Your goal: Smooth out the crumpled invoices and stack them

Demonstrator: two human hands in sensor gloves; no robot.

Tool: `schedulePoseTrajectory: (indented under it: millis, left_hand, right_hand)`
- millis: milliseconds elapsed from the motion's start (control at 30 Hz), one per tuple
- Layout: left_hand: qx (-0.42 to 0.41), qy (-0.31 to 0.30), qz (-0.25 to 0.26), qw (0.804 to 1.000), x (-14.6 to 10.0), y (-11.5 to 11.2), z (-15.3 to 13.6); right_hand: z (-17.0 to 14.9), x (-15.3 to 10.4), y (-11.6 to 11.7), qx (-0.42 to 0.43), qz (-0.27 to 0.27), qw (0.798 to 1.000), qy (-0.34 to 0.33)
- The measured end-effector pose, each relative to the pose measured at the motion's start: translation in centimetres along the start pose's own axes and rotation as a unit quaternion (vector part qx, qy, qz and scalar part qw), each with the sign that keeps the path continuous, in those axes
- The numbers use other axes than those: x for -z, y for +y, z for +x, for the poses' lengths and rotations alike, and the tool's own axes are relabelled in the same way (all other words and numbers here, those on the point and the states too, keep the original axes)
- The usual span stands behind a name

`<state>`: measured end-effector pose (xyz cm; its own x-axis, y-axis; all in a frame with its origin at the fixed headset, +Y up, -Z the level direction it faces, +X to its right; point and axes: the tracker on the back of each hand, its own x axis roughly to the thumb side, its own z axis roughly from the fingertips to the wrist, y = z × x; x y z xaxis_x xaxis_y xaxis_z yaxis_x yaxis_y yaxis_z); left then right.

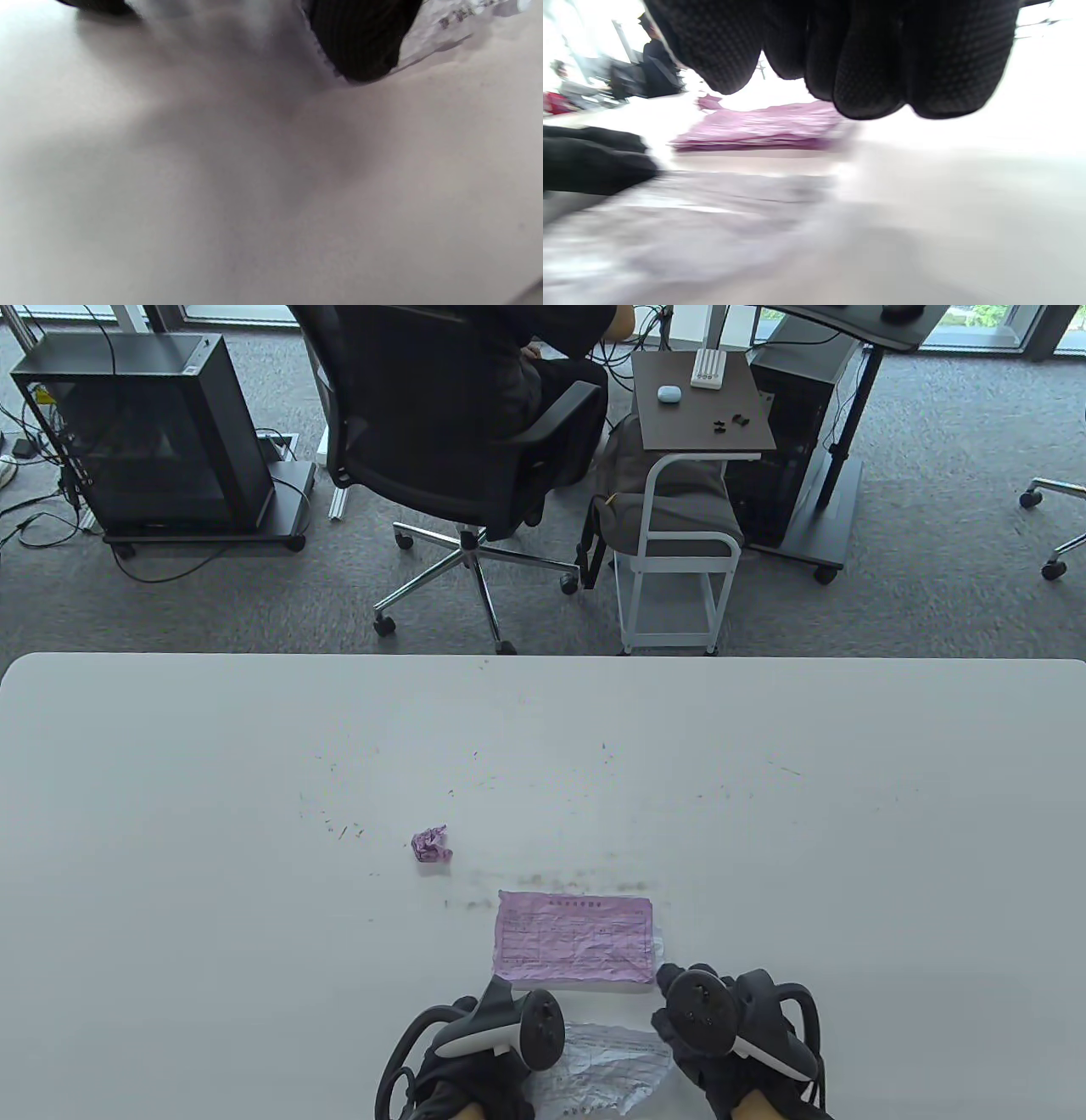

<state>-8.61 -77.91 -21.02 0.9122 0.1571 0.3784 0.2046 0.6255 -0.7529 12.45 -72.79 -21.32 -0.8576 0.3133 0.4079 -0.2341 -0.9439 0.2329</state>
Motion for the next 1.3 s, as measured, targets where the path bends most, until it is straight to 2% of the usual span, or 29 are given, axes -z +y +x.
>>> schedulePoseTrajectory:
  millis: [67, 167, 300, 400, 500, 567, 667, 933, 1167, 1300]
  left_hand:
    - [-0.006, -0.002, -0.001, 1.000, 0.0, -0.1, -0.1]
    - [-0.013, -0.006, -0.002, 1.000, 0.0, -0.1, -0.2]
    - [-0.012, -0.007, -0.004, 1.000, 0.0, -0.1, -0.2]
    - [-0.018, -0.004, -0.007, 1.000, 0.0, -0.1, -0.2]
    - [-0.020, 0.000, -0.012, 1.000, 0.0, 0.0, -0.1]
    - [-0.021, -0.001, -0.012, 1.000, 0.0, 0.0, -0.2]
    - [-0.025, -0.002, -0.013, 1.000, 0.0, 0.0, -0.2]
    - [-0.030, -0.002, -0.013, 0.999, 0.0, 0.0, -0.3]
    - [-0.028, 0.002, -0.015, 0.999, 0.0, 0.0, -0.3]
    - [-0.030, 0.001, -0.014, 0.999, 0.0, -0.1, -0.4]
  right_hand:
    - [2.1, 0.3, 1.0, 0.025, 0.029, 0.997, -0.073]
    - [5.5, 0.7, 3.0, -0.015, 0.095, 0.982, -0.164]
    - [7.6, 0.8, 4.9, -0.074, 0.152, 0.965, -0.201]
    - [7.3, 0.9, 6.5, -0.092, 0.243, 0.950, -0.171]
    - [7.0, 1.3, 6.0, -0.063, 0.234, 0.959, -0.145]
    - [6.5, 1.5, 5.8, -0.049, 0.262, 0.957, -0.113]
    - [5.6, 1.7, 5.4, -0.037, 0.270, 0.959, -0.079]
    - [2.7, 1.6, 4.9, 0.002, 0.314, 0.949, 0.029]
    - [1.3, 1.4, 5.1, -0.021, 0.325, 0.943, 0.068]
    - [0.8, 1.1, 4.5, 0.004, 0.318, 0.946, 0.064]
